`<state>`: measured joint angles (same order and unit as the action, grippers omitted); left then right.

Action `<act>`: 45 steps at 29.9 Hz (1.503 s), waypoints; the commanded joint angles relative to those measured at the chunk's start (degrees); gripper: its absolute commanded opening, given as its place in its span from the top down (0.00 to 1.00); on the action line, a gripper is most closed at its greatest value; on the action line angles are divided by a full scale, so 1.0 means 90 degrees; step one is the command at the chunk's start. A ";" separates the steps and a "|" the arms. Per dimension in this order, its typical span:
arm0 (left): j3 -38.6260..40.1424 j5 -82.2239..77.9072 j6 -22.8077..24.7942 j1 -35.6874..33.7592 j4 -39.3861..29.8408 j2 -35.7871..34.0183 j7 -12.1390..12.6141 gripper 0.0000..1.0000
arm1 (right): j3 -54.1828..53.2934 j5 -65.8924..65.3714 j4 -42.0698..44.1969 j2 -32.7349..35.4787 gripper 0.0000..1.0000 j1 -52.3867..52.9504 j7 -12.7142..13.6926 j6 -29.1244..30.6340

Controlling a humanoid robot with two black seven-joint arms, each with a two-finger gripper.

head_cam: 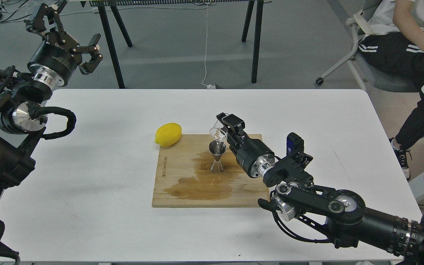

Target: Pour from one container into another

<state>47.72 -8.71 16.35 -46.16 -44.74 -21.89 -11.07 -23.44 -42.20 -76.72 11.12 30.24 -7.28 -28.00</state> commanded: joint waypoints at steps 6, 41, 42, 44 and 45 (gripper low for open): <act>0.0000 0.0000 0.0000 0.0002 0.0010 0.0010 0.0000 0.00 | 0.0007 -0.0564 0.0224 -0.0014 0.64 -0.0010 -0.0002 0.0000; 0.0010 0.0000 0.0000 0.0002 0.0010 0.0020 0.0000 0.00 | 0.0749 -0.2234 0.0536 0.0200 0.64 0.0332 -0.0714 0.0000; 0.0010 0.0000 0.0000 0.0002 0.0010 0.0020 0.0000 0.00 | 0.0749 -0.2302 0.0536 0.0249 0.64 0.0361 -0.0772 0.0000; 0.0010 0.0000 -0.0010 0.0002 0.0010 0.0020 0.0000 0.00 | 0.0749 -0.2430 0.0527 0.0366 0.64 0.0361 -0.0890 0.0000; 0.0010 0.0000 -0.0010 0.0002 0.0010 0.0020 0.0000 0.00 | 0.0749 -0.2449 0.0497 0.0444 0.64 0.0361 -0.0919 0.0000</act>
<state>47.82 -8.70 16.35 -46.14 -44.65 -21.71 -11.08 -16.68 -63.13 -71.87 13.47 33.39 -14.31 -28.00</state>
